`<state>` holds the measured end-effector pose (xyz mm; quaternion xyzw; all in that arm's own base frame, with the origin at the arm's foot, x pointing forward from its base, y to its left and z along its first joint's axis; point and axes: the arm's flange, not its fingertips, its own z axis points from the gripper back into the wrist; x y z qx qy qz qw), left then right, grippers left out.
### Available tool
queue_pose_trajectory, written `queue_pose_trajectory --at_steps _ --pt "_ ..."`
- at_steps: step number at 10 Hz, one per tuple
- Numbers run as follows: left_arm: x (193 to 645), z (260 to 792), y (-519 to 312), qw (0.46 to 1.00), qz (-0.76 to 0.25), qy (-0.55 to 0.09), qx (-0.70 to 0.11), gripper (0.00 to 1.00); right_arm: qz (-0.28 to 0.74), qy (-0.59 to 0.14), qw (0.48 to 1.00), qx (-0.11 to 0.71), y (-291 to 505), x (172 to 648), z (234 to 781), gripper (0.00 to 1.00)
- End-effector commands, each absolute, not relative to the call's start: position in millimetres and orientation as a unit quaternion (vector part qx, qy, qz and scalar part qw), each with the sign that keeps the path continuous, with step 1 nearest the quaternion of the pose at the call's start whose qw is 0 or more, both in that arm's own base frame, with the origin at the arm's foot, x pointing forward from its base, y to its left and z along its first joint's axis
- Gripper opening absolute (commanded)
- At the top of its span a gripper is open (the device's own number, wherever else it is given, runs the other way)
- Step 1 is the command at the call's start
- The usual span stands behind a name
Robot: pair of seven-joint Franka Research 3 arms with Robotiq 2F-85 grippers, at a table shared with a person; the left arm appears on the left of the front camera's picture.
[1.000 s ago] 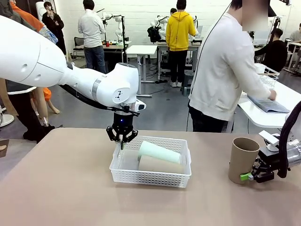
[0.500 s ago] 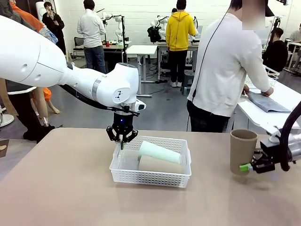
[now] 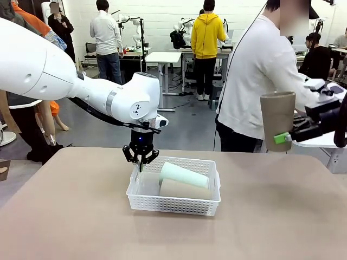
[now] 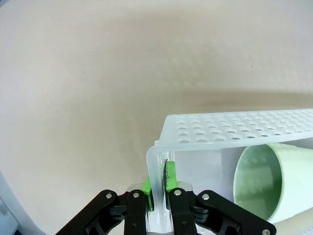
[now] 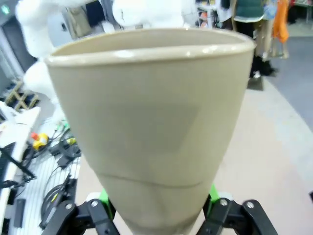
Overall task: Clean and organize the cups into the basket.
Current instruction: Pick up the Reusable plastic cup from the right side of the table and stack it inside the Organizing basket in the center of the table.
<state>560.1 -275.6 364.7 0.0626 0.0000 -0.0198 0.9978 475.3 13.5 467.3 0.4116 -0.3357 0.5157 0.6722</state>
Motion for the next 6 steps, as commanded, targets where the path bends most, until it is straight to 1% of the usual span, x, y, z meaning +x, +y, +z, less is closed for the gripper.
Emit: queue_pose_trajectory --at_steps 1,2,3,6 --pt "560 366 -275 0.997 -0.022 -0.004 0.068 0.00 0.520 -0.341 0.675 0.398 24 474 466 0.00" --pt "560 366 -275 0.997 -0.022 -0.004 0.068 0.00 0.526 -0.335 0.672 0.399 19 469 464 0.00" --pt "560 366 -275 0.997 -0.022 -0.004 0.068 0.00 0.522 -0.340 0.670 0.404 19 474 476 0.00" --pt "560 366 -275 0.997 -0.022 -0.004 0.068 0.00 0.522 -0.340 0.670 0.404 19 474 476 0.00"
